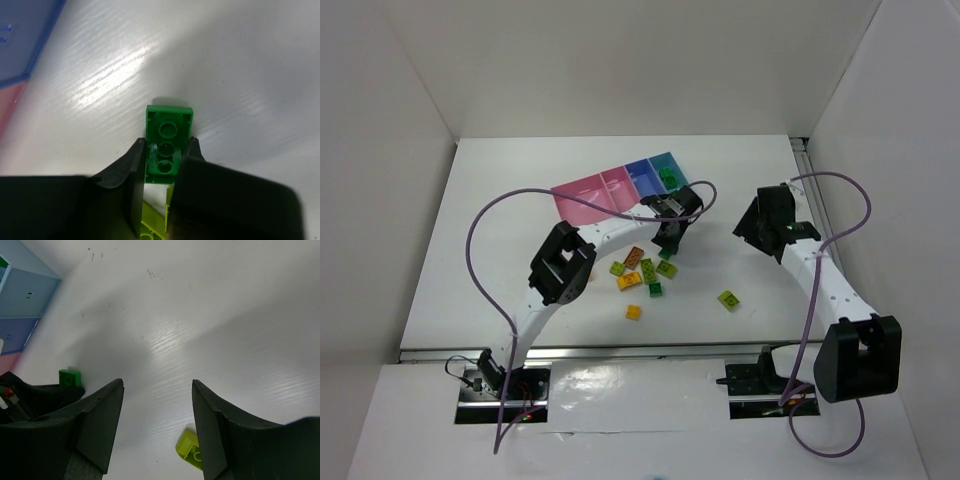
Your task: Sort the legos into containers by color
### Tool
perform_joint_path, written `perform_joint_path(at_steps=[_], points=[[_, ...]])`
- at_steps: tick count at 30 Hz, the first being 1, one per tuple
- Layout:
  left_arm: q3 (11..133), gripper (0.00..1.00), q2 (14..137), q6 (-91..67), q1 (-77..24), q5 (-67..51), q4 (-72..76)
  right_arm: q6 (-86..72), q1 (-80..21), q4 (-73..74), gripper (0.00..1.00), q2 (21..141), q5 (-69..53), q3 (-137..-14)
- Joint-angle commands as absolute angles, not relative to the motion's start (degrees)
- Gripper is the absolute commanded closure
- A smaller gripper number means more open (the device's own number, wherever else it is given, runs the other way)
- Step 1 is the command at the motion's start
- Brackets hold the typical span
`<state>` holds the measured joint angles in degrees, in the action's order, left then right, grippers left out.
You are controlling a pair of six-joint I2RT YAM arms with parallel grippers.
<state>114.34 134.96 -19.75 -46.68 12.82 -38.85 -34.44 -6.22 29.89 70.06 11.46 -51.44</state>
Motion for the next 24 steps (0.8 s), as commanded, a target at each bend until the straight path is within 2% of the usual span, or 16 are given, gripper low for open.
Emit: perform_joint_path(at_steps=[1, 5, 11, 15, 24], points=[[115.83, 0.84, 130.01, -20.3, -46.67, 13.54, -43.94, -33.66, -6.06, 29.36, 0.36, 66.98, 11.16, -50.46], [118.9, 0.86, 124.99, -19.78, -46.06, 11.88, -43.95, -33.66, -6.06, 28.83, 0.36, 66.45, 11.16, -49.92], [126.2, 0.86, 124.45, -22.14, -42.37, 9.84, -43.95, -33.13, -6.06, 28.83, 0.36, 63.82, 9.23, -48.26], [128.23, 0.86, 126.82, -22.68, -40.0, 10.64, -37.46, -32.52, -6.59, 28.83, 0.36, 61.88, 8.7, -48.25], [133.51, 0.85, 134.81, -27.33, -34.37, 3.0, -27.26, -30.76, -7.65, 32.52, 0.36, 58.62, 9.23, -47.72]])
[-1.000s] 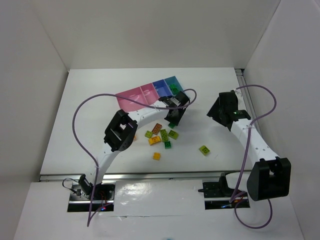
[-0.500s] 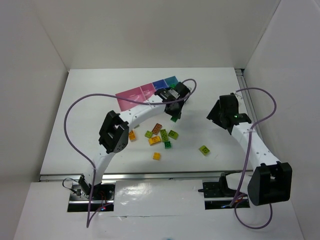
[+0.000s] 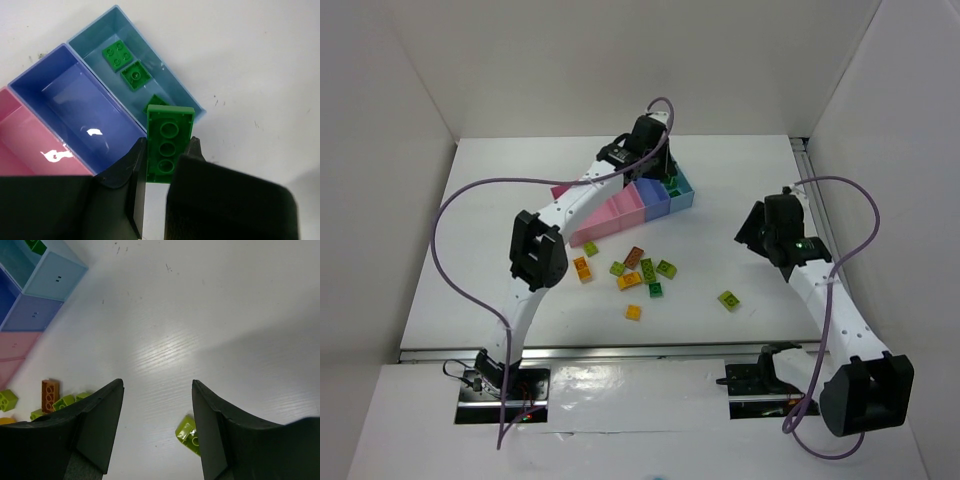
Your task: Sort the legos into containers by color
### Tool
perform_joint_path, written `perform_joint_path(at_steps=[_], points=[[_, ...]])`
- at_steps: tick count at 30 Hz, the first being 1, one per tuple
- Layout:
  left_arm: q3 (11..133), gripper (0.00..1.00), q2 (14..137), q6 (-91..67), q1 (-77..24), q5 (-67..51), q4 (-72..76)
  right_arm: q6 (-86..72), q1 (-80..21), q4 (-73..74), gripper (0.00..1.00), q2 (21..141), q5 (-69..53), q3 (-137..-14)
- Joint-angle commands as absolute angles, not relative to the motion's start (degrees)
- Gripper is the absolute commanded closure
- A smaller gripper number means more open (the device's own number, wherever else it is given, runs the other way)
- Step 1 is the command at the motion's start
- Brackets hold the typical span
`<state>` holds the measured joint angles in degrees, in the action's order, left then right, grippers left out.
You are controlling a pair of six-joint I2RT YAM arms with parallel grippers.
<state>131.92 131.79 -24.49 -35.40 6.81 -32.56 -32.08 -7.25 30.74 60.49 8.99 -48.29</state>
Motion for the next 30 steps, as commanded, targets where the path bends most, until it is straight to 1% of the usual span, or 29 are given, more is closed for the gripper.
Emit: perform_joint_path(at_steps=[1, 5, 10, 13, 15, 16, 18, 19, 23, 26, 30], points=[[134.11, 0.85, 135.43, -27.33, -33.67, 2.21, -25.42, -30.76, -7.65, 33.13, 0.36, 58.62, 9.23, -47.72], [137.89, 0.83, 139.74, -27.86, -33.66, 1.14, -24.08, -30.76, -7.65, 34.28, 0.36, 57.57, 9.23, -47.11], [137.38, 0.83, 140.89, -28.92, -33.13, 1.14, -19.61, -31.29, -7.65, 34.89, 0.36, 57.04, 9.23, -46.58], [137.37, 0.77, 142.03, -28.92, -33.13, 1.14, -18.98, -31.29, -7.65, 35.94, 0.36, 57.04, 9.23, -46.58], [137.37, 0.64, 142.56, -29.44, -32.61, 0.45, -18.98, -31.29, -7.65, 35.95, 0.36, 57.04, 9.23, -46.58], [137.37, 0.5, 142.56, -29.44, -31.91, -0.08, -18.98, -31.29, -7.65, 35.95, 0.36, 57.04, 9.84, -46.58], [136.68, 0.36, 142.56, -29.97, -31.9, -2.1, -18.46, -31.81, -7.65, 35.95, 0.36, 57.04, 9.84, -45.97], [136.67, 0.32, 142.56, -30.49, -31.38, -2.89, -18.46, -31.82, -7.65, 35.95, 0.36, 57.04, 9.84, -45.97], [136.05, 0.28, 142.04, -31.03, -31.38, -6.76, -17.06, -31.29, -7.65, 35.24, 0.34, 58.27, 9.84, -45.44], [135.35, 0.28, 140.19, -31.03, -31.38, -9.22, -16.52, -30.67, -7.65, 34.45, 0.34, 58.27, 9.23, -44.83], [132.99, 0.28, 136.5, -30.5, -31.38, -11.95, -16.52, -30.67, -7.65, 33.31, 0.32, 57.66, 8.71, -44.21]])
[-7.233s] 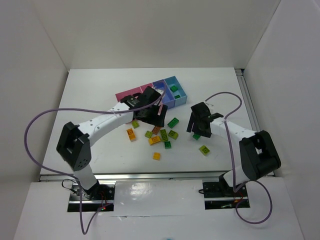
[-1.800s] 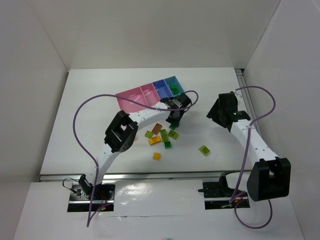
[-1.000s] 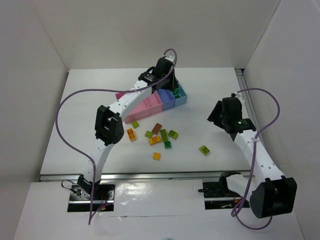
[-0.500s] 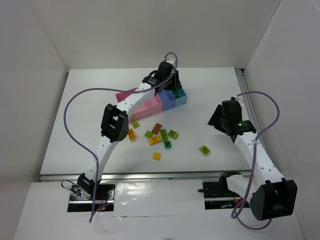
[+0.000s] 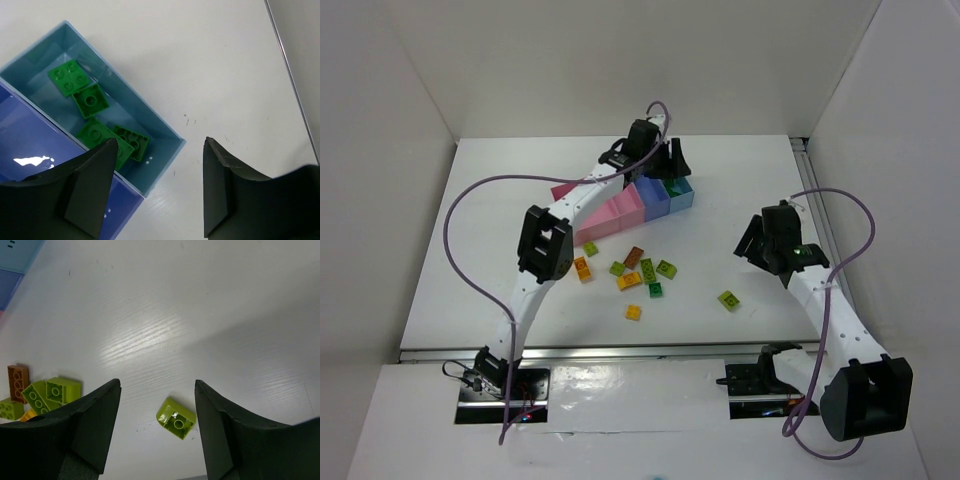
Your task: Sort the legos into containers by color
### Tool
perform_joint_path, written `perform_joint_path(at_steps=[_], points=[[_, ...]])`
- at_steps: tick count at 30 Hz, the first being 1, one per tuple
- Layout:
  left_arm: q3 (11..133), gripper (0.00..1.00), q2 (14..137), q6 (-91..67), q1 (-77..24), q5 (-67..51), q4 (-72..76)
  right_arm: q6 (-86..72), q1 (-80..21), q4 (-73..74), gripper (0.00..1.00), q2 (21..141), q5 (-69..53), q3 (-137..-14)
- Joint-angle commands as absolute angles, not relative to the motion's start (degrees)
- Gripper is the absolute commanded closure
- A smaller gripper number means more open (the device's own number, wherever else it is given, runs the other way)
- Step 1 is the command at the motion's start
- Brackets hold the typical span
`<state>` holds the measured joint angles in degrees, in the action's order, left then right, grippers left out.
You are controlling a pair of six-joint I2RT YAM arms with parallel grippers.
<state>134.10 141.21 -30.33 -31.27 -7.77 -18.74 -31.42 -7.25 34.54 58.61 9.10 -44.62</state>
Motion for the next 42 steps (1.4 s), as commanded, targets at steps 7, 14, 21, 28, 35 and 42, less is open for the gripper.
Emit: perform_joint_path(at_steps=[7, 14, 21, 28, 35, 42], points=[[128.41, 0.23, 128.5, -26.11, -33.13, -11.16, -17.84, -31.2, -9.32, 32.17, 0.27, 59.77, 9.23, -44.74], [120.16, 0.11, 120.68, -21.09, -34.8, -7.3, -22.84, -32.25, -13.89, 31.64, 0.24, 64.24, 12.83, -46.41], [112.95, 0.07, 112.44, -18.37, -35.41, -2.04, -29.0, -33.4, -15.82, 31.64, 0.13, 64.78, 14.15, -46.41], [99.5, 0.07, 103.81, -18.98, -35.42, 0.7, -29.0, -33.92, -15.82, 31.64, 0.12, 67.5, 14.15, -45.88], [93.87, 0.07, 99.77, -18.98, -36.04, 0.7, -26.81, -35.07, -16.35, 31.11, 0.12, 69.43, 14.77, -46.41], [92.64, 0.07, 99.05, -18.98, -36.04, 0.18, -25.49, -35.07, -16.35, 31.11, 0.12, 69.96, 15.29, -46.41]])
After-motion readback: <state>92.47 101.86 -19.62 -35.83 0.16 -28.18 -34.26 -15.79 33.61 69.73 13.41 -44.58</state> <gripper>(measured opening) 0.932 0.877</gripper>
